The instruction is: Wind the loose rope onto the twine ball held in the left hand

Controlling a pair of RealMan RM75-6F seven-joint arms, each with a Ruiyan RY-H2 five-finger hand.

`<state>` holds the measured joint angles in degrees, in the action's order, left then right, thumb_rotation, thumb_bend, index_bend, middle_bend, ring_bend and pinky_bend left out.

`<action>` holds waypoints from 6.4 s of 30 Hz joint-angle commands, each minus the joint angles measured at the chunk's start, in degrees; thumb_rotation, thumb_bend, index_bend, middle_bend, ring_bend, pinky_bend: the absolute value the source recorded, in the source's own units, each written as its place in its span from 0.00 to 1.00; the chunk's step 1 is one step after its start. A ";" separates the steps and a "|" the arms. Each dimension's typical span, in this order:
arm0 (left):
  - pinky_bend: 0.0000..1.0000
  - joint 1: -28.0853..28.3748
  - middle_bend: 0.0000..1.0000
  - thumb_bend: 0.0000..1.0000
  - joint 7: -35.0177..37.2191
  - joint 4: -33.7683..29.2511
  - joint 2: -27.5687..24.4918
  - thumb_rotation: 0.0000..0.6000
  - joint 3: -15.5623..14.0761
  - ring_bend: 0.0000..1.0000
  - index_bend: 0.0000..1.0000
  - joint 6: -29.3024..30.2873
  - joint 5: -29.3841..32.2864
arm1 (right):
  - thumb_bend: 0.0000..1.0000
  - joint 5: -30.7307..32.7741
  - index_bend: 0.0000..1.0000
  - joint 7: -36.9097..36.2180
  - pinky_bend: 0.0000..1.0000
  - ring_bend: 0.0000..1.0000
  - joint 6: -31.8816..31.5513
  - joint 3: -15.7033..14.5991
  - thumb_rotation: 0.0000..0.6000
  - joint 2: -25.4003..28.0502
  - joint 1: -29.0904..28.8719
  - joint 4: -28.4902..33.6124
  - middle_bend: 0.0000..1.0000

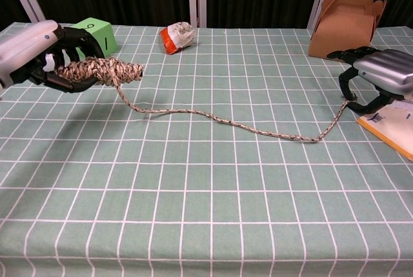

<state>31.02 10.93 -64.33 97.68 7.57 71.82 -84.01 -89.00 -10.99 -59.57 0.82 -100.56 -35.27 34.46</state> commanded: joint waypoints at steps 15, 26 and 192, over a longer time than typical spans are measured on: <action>0.67 -0.25 0.67 0.43 0.20 -0.17 -0.22 1.00 -0.12 0.58 0.69 -0.19 0.23 | 0.49 -0.45 0.71 1.21 0.00 0.00 -0.70 -0.29 1.00 -1.43 -0.28 -2.80 0.09; 0.67 -0.25 0.67 0.43 0.49 -0.65 -0.63 1.00 0.13 0.58 0.69 0.10 0.13 | 0.55 -0.13 0.81 -0.71 0.00 0.00 -6.32 1.42 1.00 -0.22 0.31 -1.16 0.14; 0.78 9.69 0.76 0.48 23.64 -13.35 3.56 1.00 9.63 0.67 0.78 -11.51 -4.20 | 0.60 17.02 0.94 10.05 0.00 0.00 -5.27 24.20 1.00 5.78 -14.00 41.34 0.24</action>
<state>39.47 37.06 -79.33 99.24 17.65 59.55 -88.62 -72.87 -2.37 -66.29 23.80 -93.66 -47.62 76.70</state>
